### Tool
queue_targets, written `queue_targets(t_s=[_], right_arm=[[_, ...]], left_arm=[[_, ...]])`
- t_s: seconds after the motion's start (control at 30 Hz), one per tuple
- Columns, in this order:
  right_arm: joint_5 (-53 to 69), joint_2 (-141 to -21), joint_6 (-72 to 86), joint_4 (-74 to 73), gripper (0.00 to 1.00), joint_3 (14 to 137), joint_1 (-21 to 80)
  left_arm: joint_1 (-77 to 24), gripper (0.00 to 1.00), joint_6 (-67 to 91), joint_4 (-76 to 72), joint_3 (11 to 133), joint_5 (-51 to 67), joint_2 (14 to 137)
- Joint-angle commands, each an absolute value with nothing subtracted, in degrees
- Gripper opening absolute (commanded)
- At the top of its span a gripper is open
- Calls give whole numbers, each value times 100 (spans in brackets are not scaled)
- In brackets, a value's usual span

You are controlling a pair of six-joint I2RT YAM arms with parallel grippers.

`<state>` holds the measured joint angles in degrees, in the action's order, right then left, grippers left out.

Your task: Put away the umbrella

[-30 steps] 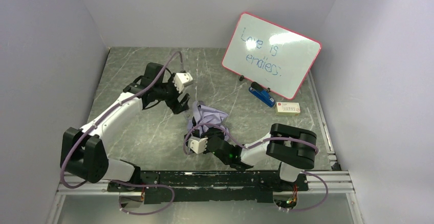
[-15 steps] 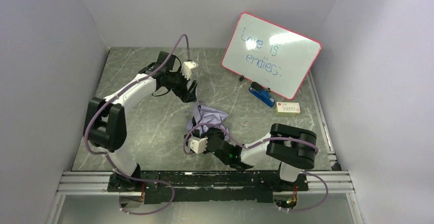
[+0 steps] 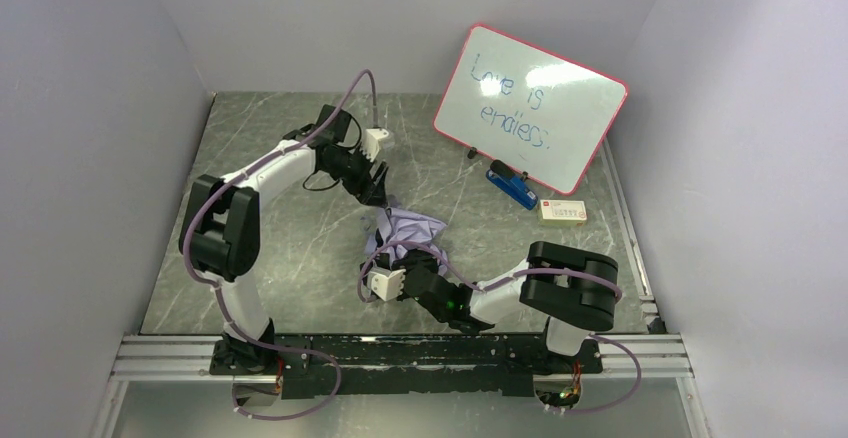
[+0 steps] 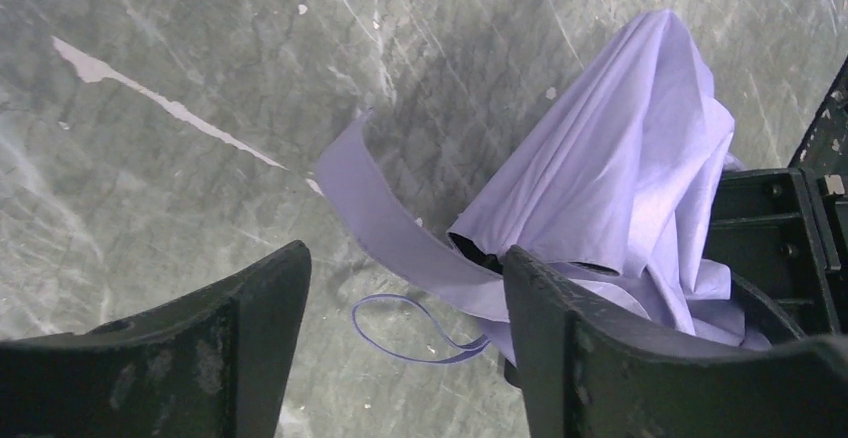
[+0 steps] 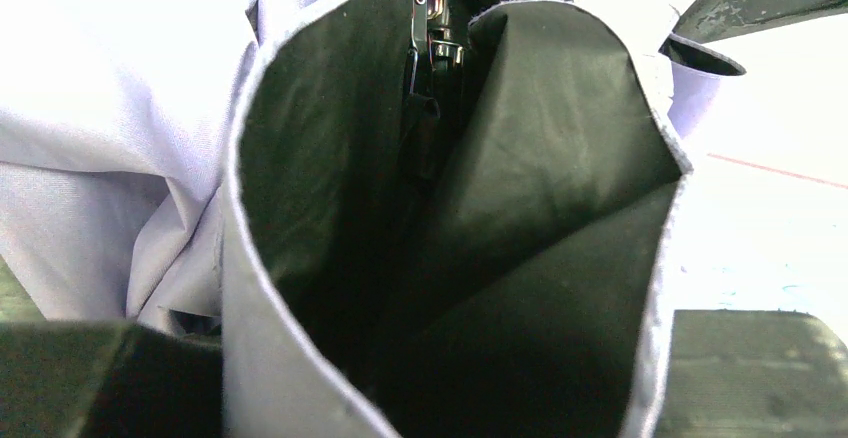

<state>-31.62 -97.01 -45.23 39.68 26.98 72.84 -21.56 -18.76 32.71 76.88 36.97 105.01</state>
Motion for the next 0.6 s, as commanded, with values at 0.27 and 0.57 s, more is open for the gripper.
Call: queue_targets(t_s=[0.27, 0.57], right_arm=[[-3168, -9918, -4333, 3524, 20, 2575, 7334], [-3220, -9903, -4333, 3557, 20, 2525, 7339]], left_arm=[[-2276, 44, -2197, 3725, 7757, 4409, 10700], [-2260, 5, -2329, 3939, 7766, 3784, 10446]])
